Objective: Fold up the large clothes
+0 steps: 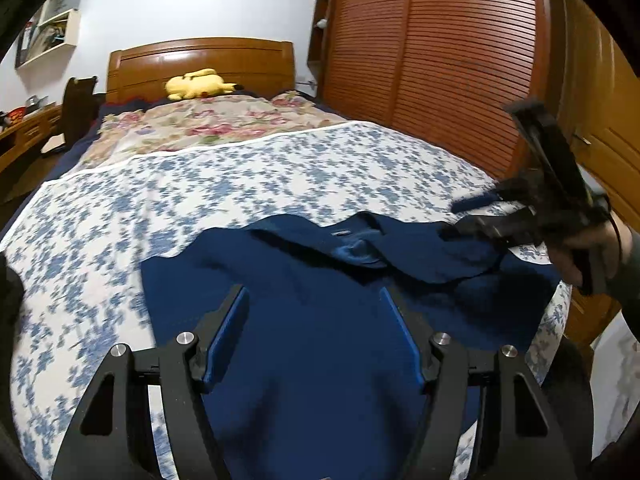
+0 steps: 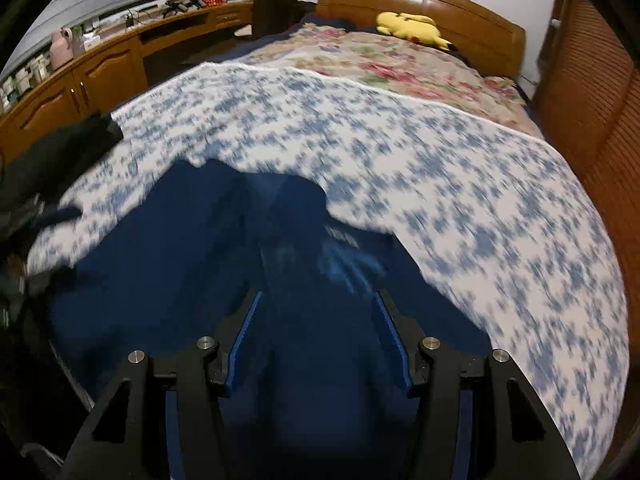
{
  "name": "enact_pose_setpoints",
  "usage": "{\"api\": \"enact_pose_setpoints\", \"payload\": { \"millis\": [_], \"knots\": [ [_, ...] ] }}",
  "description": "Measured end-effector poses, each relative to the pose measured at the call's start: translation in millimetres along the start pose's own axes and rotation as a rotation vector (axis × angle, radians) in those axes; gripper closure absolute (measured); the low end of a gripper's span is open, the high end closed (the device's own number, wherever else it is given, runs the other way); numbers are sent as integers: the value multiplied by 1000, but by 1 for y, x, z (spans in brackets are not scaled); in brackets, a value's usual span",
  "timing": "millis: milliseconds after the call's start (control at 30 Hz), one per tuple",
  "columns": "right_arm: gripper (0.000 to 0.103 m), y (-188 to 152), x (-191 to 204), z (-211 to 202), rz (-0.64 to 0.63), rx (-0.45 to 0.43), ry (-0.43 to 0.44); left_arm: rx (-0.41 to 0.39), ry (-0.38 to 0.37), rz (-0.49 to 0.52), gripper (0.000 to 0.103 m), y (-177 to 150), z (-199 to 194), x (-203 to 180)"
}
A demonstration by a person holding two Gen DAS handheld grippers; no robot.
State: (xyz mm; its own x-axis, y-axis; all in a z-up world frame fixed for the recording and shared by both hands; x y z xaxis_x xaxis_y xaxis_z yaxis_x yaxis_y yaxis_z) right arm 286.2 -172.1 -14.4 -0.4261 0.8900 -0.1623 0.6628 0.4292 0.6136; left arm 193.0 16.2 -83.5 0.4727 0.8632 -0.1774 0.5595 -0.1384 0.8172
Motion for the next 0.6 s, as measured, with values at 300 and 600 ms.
{"api": "enact_pose_setpoints", "payload": {
  "millis": [300,600],
  "knots": [
    [46,-68,-63,-12,108,47,-101,19,-23,29,35,7,31,-33],
    [46,-79,-123,-7,270,23,-160,10,-41,33,35,8,42,-46]
  ]
}}
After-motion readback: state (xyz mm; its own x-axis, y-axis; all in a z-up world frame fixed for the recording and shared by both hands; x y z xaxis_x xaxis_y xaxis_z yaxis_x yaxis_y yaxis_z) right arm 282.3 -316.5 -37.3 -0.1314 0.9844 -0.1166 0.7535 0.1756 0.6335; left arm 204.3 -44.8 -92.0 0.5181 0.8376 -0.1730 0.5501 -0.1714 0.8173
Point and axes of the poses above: each gripper's, at about its wrist camera, not at the fingertips, and z roughly the way its jaws point, x to its left, y to its top, the point moved 2 cm from there along z, roughly the way its jaws point, and after that the axes turned 4 degrees about -y, right-handed, at the moved point
